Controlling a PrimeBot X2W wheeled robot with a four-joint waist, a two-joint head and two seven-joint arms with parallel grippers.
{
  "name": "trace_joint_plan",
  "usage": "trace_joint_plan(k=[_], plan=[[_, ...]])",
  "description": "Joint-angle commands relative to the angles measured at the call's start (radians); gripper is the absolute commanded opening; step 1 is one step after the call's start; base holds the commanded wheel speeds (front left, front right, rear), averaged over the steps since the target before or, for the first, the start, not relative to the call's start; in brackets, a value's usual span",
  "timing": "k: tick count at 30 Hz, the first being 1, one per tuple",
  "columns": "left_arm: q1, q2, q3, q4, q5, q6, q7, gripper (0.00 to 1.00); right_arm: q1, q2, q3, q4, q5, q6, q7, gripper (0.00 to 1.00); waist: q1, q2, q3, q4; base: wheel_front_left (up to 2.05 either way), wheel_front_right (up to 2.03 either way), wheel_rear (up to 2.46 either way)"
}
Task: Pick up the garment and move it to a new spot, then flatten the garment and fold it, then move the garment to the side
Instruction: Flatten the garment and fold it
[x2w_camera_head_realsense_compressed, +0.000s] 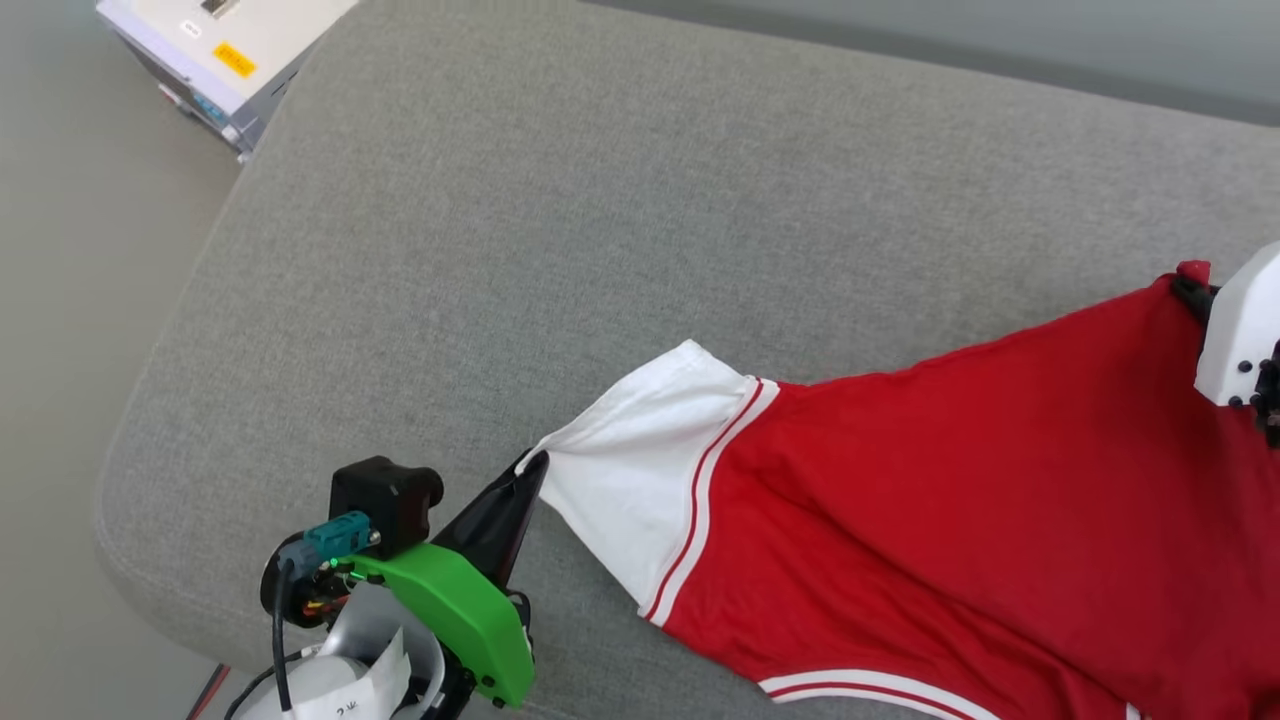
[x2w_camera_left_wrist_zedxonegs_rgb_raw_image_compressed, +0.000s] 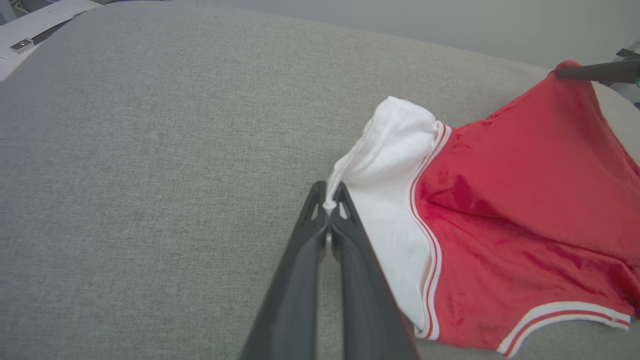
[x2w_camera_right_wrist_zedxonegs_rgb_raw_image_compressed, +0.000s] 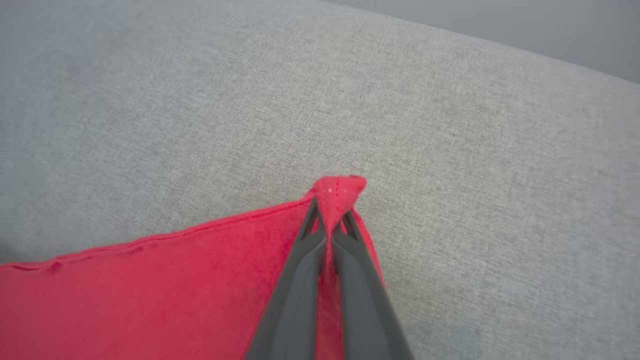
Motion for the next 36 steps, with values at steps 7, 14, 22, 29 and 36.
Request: trace_joint_plan(k=[7, 14, 22, 29, 36], plan=[[-0.009, 0.018, 0.044, -0.039, -0.015, 0.027, -0.012, 0.0, 0.032, -0.054, 0.039, -0.067, 0.077, -0.001, -0.104, 0.0, -0.0001, 0.012, -0.171, -0.112, 0.0, 0.0, 0.0], [-0.052, 0.049, 0.135, -0.086, -0.027, 0.044, -0.049, 0.0, 0.045, -0.086, 0.047, -0.192, 0.111, -0.001, -0.159, 0.0, -0.0001, 0.012, -0.236, -0.188, 0.0, 0.0, 0.0], [-0.178, 0.054, 0.228, -0.153, 0.004, 0.085, -0.089, 0.0, 0.071, -0.064, -0.013, -0.383, 0.089, -0.001, -0.16, 0.0, -0.0001, 0.012, -0.261, -0.269, 0.0, 0.0, 0.0], [-0.233, 0.037, 0.282, -0.174, 0.014, 0.11, -0.138, 0.0, 0.1, -0.009, -0.066, -0.487, 0.065, -0.001, -0.137, 0.0, -0.0001, 0.012, -0.259, -0.308, 0.0, 0.0, 0.0], [-0.302, 0.053, 0.321, -0.183, 0.028, 0.111, -0.154, 0.0, 0.116, 0.038, -0.129, -0.574, 0.035, -0.001, -0.099, 0.0, -0.0001, 0.012, -0.23, -0.326, 0.0, 0.0, 0.0]])
